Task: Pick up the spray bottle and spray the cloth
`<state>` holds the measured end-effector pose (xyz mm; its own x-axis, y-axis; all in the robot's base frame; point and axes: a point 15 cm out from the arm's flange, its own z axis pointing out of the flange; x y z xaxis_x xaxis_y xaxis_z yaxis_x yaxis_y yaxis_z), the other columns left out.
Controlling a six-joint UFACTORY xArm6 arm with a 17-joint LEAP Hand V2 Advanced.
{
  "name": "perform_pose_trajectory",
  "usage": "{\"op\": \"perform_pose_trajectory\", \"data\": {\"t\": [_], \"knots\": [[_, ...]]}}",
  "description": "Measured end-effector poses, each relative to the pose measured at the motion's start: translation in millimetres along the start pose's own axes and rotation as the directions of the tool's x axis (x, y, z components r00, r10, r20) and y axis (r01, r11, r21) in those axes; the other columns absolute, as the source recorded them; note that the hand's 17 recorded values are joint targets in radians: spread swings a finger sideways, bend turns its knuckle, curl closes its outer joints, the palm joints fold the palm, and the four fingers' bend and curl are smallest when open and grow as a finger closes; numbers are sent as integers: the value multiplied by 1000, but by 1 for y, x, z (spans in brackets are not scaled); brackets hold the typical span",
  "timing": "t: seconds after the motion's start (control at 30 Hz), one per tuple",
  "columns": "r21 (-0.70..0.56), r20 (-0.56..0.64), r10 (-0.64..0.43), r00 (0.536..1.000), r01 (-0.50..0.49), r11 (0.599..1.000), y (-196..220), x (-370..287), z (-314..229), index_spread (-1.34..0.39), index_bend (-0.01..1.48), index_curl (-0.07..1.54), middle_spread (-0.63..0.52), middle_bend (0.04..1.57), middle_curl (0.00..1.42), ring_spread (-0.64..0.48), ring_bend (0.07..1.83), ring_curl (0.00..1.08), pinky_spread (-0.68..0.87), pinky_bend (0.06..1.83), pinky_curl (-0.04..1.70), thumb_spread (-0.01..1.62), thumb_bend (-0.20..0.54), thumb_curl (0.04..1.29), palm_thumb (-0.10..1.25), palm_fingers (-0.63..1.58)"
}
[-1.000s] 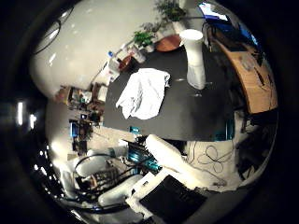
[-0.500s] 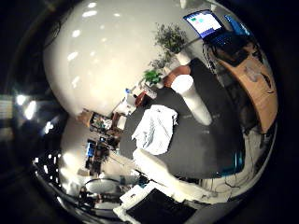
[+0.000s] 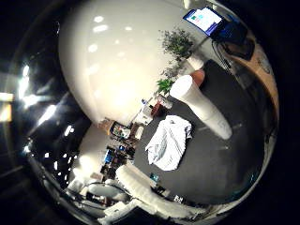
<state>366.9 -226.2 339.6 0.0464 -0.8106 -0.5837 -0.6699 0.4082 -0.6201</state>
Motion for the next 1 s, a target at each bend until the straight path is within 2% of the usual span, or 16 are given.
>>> {"op": "perform_pose_trajectory", "data": {"t": [0.13,0.5,1.0], "knots": [[26,75,2,997,-4,1000,10,3,29,-128,165,294,201,196,322,307,458,190,605,1110,77,920,-34,314,185,117],[6,81,99,992,-99,995,20,38,69,-114,160,286,205,199,321,316,459,211,610,1119,105,926,-32,313,162,123],[9,110,149,983,-151,988,-8,55,93,-113,164,281,206,199,328,311,471,220,599,1139,110,925,-32,317,167,139]]}}
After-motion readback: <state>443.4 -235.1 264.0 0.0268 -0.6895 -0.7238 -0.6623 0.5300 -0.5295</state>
